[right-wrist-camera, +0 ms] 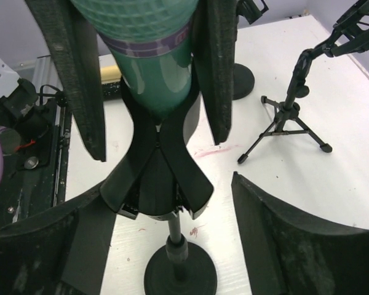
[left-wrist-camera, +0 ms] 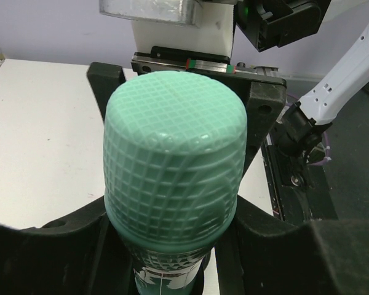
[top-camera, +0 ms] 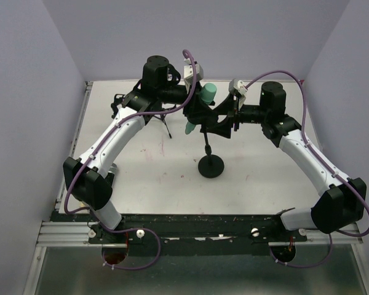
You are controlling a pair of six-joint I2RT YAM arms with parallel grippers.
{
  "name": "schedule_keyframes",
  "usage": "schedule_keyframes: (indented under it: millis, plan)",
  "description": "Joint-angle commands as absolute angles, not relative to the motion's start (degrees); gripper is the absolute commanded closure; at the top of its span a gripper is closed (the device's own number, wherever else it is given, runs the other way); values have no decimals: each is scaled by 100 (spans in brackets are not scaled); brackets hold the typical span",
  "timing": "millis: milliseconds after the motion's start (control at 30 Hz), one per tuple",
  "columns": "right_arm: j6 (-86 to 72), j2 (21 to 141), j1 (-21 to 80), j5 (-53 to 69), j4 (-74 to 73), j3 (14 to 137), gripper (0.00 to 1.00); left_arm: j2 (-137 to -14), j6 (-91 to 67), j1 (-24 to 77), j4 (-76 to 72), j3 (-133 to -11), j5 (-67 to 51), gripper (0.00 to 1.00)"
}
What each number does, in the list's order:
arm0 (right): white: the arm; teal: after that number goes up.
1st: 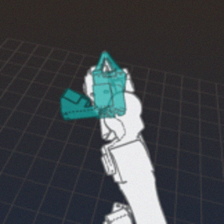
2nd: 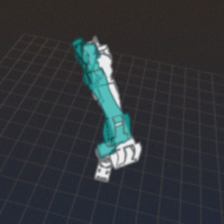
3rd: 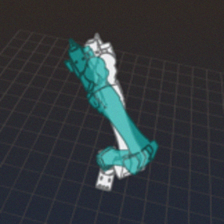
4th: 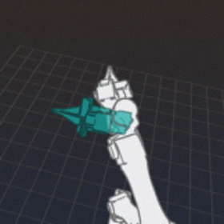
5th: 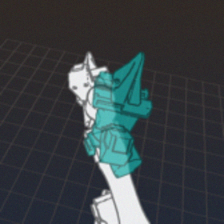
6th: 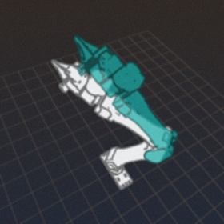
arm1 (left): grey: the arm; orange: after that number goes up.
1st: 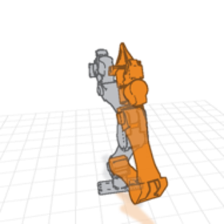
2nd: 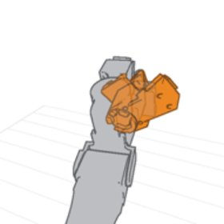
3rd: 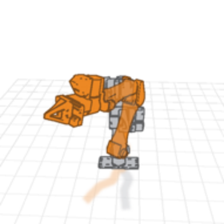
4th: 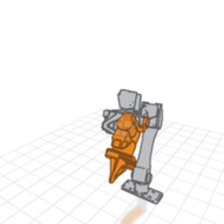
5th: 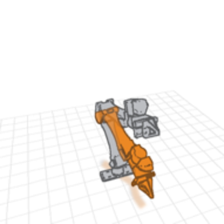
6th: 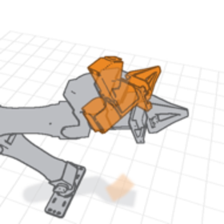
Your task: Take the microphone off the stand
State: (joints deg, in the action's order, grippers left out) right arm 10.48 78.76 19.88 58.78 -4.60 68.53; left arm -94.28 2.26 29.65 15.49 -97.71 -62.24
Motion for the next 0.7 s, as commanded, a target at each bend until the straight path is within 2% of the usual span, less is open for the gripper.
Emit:
schedule_keyframes:
  millis: [0, 133, 300, 367, 400, 500, 533, 667]
  plan:
    - [1063, 7831, 1978, 5827, -360, 6855, 33, -9360, 264, 2979, 1459, -9914, -6530, 81]
    - [1125, 7849, 1978, 5950, -378, 6899, 58, -9369, 220, 2979, 1406, -9958, -6478, 82]
    - [1187, 7805, 1978, 5959, -422, 6935, 100, -9378, 167, 2979, 1415, -9976, -6486, 84]
    - [1108, 7778, 1978, 5863, -378, 6882, 99, -9387, 176, 2979, 1415, -9976, -6486, 85]
    - [1020, 7752, 1978, 5819, -326, 6847, 93, -9395, 167, 2979, 1415, -9984, -6486, 85]
    - [713, 7726, 1978, 5757, -80, 6847, 38, -9387, 167, 2979, 1415, -9976, -6486, 85]
    - [634, 7734, 1978, 5757, -62, 6881, 32, -9395, 167, 2979, 1424, -9976, -6486, 86]
    - [589, 7778, 1977, 5853, -62, 6952, 29, -9396, 193, 2979, 1450, -9984, -6486, 86]
